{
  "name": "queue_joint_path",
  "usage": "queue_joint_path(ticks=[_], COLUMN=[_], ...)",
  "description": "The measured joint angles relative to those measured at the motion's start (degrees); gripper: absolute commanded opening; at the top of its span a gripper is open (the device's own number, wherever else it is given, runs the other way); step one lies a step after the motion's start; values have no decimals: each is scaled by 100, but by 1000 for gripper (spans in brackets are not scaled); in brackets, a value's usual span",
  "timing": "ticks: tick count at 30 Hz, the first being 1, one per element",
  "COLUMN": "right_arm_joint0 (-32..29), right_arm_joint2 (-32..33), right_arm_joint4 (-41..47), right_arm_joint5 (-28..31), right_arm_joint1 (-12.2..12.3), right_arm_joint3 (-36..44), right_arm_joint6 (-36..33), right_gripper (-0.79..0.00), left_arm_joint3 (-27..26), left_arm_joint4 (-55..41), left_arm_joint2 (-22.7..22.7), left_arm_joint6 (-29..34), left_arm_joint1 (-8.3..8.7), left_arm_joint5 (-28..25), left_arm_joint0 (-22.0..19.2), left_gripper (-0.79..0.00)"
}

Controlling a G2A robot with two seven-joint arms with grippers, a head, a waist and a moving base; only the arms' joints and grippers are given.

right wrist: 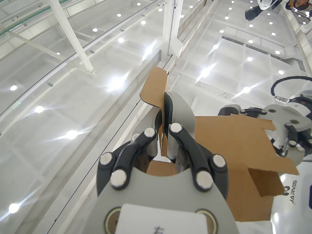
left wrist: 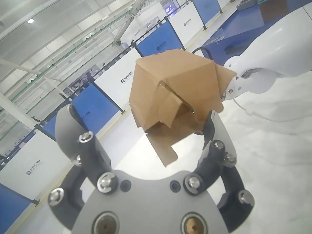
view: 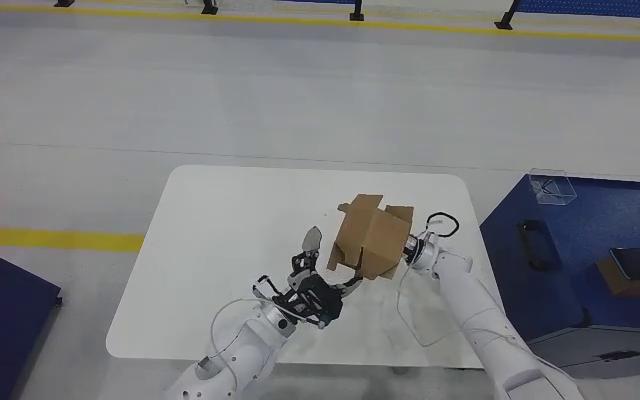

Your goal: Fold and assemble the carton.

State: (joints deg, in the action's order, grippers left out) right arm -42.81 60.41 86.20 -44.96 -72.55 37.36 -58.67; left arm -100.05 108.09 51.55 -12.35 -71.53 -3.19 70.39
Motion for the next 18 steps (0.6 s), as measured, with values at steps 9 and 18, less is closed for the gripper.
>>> queue_joint_path(ticks=[9, 18], right_arm_joint0=[-65, -146], right_arm_joint2=[19, 78], right_arm_joint4=[-103, -260], right_arm_joint5=[-24, 102], right_arm_joint1=[-13, -5], right_arm_joint3=[77, 132], right_arm_joint6=[-41, -146], right_gripper=[-785, -785], left_arm_joint3=[93, -351], left_arm_joint4=[106, 102], left_arm_joint2=[-109, 75], left_arm_joint6=[64, 4], left_arm_joint1=[-87, -99], left_arm_joint5=[229, 509], left_arm_joint0=[-76, 153], left_gripper=[0, 0])
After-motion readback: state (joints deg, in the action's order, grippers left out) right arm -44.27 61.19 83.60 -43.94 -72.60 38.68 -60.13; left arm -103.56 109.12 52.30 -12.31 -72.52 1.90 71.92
